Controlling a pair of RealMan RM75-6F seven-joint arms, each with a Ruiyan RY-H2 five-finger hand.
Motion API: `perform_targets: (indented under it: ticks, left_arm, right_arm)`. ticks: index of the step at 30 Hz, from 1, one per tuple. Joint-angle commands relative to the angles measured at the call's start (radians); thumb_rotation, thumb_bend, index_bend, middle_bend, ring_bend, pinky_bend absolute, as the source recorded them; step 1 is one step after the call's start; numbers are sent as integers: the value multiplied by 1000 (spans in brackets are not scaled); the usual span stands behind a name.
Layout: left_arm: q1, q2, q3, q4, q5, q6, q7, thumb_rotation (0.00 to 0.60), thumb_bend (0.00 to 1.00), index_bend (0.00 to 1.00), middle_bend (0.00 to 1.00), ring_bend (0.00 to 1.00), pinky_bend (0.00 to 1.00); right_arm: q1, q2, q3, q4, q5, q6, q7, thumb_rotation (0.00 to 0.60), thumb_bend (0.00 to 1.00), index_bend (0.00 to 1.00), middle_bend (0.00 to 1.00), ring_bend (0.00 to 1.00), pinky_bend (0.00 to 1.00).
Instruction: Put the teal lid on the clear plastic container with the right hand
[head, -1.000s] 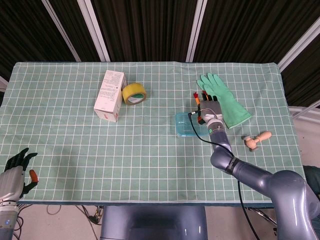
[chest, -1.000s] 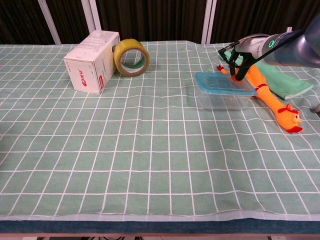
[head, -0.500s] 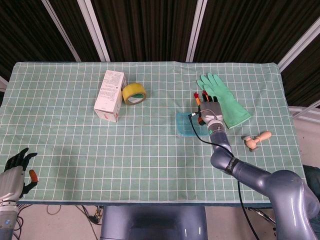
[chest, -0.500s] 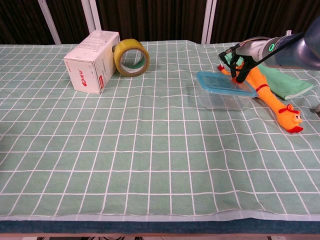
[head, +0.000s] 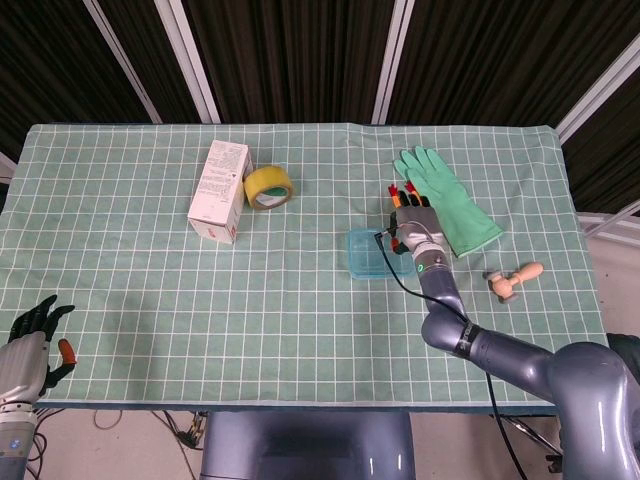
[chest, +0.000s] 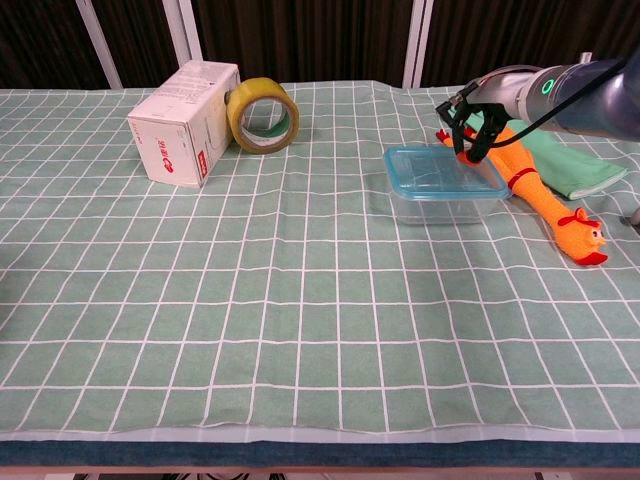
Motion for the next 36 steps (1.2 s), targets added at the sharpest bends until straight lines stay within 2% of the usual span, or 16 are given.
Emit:
perform_targets:
  ticks: [1, 5, 9, 11, 13, 14, 18, 21, 23, 28, 36]
  left_arm:
    - [1, -2, 1, 3, 6, 4, 0, 600, 742, 186, 0, 0, 0]
    - [3, -7, 2, 11, 22, 14, 1, 600, 741, 186, 0, 0, 0]
    - [6, -15, 5, 23, 42, 27, 2, 600, 741, 183, 0, 0, 0]
    - [8, -18, 3, 26, 49, 34, 0, 600, 742, 182, 0, 0, 0]
    - [9, -21, 3, 30, 61, 42, -1, 600, 742, 181, 0, 0, 0]
    - [11, -23, 4, 34, 74, 50, -1, 600, 742, 180, 0, 0, 0]
    - [18, -35, 11, 56, 131, 81, -6, 600, 742, 180, 0, 0, 0]
    - [24, -42, 15, 70, 168, 104, -13, 600, 741, 180, 0, 0, 0]
    - [28, -45, 18, 79, 190, 117, -15, 600, 741, 180, 0, 0, 0]
    - [34, -52, 22, 93, 222, 136, -13, 600, 742, 180, 0, 0, 0]
    - [48, -64, 33, 119, 273, 168, -4, 600, 741, 181, 0, 0, 0]
  right_arm:
    - [-78, 94, 31, -176, -151, 149, 92, 600, 431, 4, 0, 0, 0]
    - [-167, 195, 27, -362, -279, 315, 140, 600, 396, 0, 0, 0, 0]
    - [-285, 311, -6, -573, -401, 431, 217, 600, 385, 0, 0, 0, 0]
    - [-366, 370, -55, -669, -501, 495, 265, 600, 386, 0, 0, 0, 0]
    - [-430, 397, -106, -709, -586, 565, 278, 600, 386, 0, 0, 0, 0]
    - [-481, 407, -151, -726, -654, 626, 282, 600, 386, 0, 0, 0, 0]
    - [-646, 394, -283, -714, -842, 796, 317, 600, 383, 0, 0, 0, 0]
    - [-749, 364, -351, -657, -923, 883, 343, 600, 379, 0, 0, 0, 0]
    - [-814, 330, -379, -601, -962, 936, 358, 600, 353, 0, 0, 0, 0]
    - [-896, 273, -399, -499, -1017, 994, 377, 600, 331, 0, 0, 0, 0]
    - [-948, 251, -363, -436, -1075, 999, 410, 600, 330, 0, 0, 0, 0]
